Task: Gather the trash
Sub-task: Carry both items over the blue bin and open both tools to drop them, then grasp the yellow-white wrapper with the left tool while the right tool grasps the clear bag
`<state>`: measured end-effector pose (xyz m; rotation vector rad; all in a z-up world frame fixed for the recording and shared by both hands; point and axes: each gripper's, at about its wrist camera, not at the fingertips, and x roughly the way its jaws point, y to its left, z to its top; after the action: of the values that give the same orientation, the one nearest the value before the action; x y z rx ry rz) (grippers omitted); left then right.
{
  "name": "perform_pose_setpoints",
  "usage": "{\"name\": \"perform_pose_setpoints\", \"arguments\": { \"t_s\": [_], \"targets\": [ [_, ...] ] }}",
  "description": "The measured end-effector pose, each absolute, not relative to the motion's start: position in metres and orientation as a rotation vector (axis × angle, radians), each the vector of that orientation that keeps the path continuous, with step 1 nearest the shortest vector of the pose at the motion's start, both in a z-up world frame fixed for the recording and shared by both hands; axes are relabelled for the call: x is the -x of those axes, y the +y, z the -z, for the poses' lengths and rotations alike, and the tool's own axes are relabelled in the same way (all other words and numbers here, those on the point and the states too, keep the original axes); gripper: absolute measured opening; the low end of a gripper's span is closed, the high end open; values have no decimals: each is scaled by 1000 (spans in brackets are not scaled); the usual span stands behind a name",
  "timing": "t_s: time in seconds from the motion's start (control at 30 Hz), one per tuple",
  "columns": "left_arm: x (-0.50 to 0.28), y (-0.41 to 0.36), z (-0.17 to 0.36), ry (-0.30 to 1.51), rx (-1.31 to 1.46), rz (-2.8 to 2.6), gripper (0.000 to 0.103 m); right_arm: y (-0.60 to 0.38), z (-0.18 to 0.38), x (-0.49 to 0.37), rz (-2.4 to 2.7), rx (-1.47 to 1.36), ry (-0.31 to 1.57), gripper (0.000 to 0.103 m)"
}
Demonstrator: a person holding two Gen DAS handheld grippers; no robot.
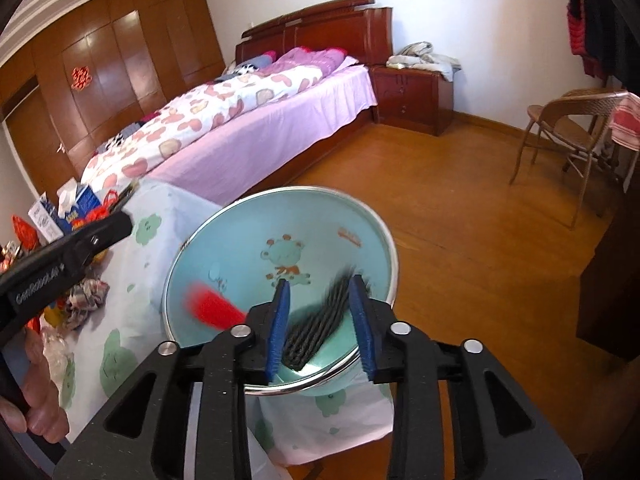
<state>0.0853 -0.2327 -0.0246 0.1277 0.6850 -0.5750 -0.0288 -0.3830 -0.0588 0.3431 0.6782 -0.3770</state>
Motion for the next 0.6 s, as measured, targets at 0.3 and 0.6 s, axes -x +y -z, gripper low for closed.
{"name": "perform_pose_setpoints", "arguments": {
  "t_s": [0.3,0.6],
  "targets": [
    [-77,-184,8,667,-133,451,85,-357,32,35,380,-283,590,79],
    [-64,-128,-4,634,-127,340,96,-326,16,35,312,-257,578,88]
  ]
}}
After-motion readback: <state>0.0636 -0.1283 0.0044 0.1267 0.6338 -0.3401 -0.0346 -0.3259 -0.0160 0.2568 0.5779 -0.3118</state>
